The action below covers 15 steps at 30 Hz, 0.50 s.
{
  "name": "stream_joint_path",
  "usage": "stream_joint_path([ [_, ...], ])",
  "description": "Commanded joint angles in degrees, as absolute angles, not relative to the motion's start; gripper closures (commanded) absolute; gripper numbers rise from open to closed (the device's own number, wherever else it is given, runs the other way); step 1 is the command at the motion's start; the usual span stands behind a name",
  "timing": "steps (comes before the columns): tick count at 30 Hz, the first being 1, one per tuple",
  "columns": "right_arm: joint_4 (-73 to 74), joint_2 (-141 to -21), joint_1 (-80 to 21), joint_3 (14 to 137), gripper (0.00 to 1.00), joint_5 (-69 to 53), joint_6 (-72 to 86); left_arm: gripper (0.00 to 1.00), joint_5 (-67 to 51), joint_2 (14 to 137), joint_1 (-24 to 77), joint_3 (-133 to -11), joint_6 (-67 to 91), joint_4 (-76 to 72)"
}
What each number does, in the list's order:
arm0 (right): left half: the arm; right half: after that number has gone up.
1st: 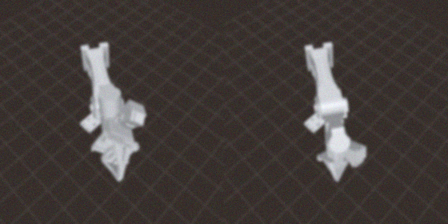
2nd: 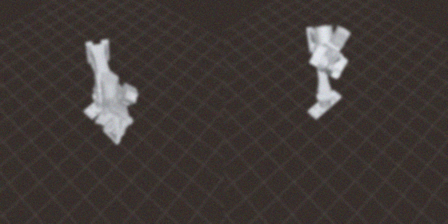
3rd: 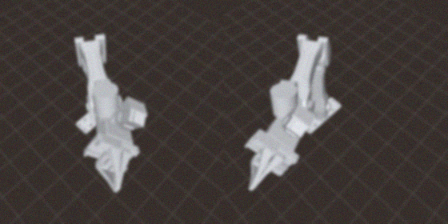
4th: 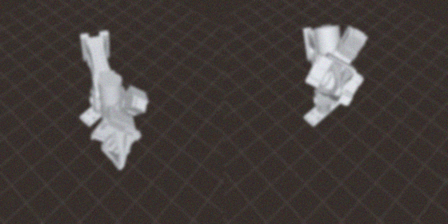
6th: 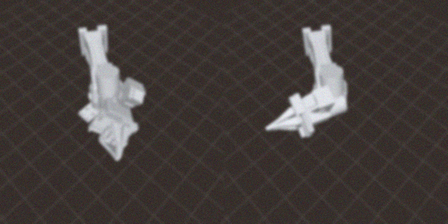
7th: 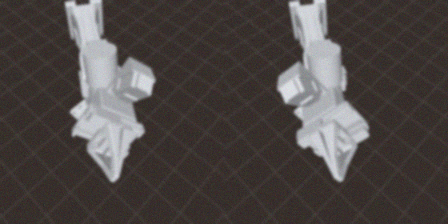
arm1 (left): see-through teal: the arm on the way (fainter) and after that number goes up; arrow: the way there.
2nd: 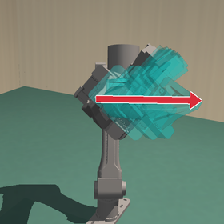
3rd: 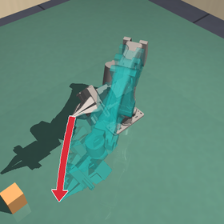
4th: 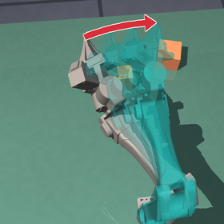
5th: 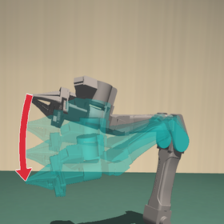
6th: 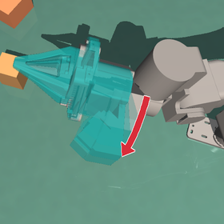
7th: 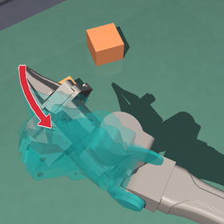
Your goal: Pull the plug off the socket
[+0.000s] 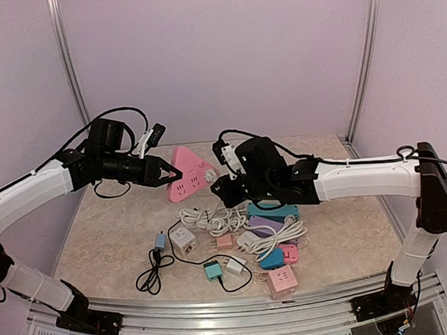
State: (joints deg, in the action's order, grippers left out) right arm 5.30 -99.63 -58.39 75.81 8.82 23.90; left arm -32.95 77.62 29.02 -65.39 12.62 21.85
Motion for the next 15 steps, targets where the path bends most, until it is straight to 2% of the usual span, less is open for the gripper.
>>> stream_joint_path([
  [1, 0.26, -95.78, -56.23, 70.92, 1.00, 3.07, 26.16, 1.00, -36.36, 76.69, 29.62, -68.54, 10.79, 19.97],
  [8, -6.41, -93.75, -53.36, 65.99, 1.00, -4.63, 29.40, 1.00, -37.94, 76.51, 30.05, -68.69, 9.88, 20.17],
  [15, -5.96, -94.08, -53.19, 66.04, 1.00, -3.97, 29.20, 1.00, -37.39, 76.90, 30.23, -68.82, 9.83, 20.42],
])
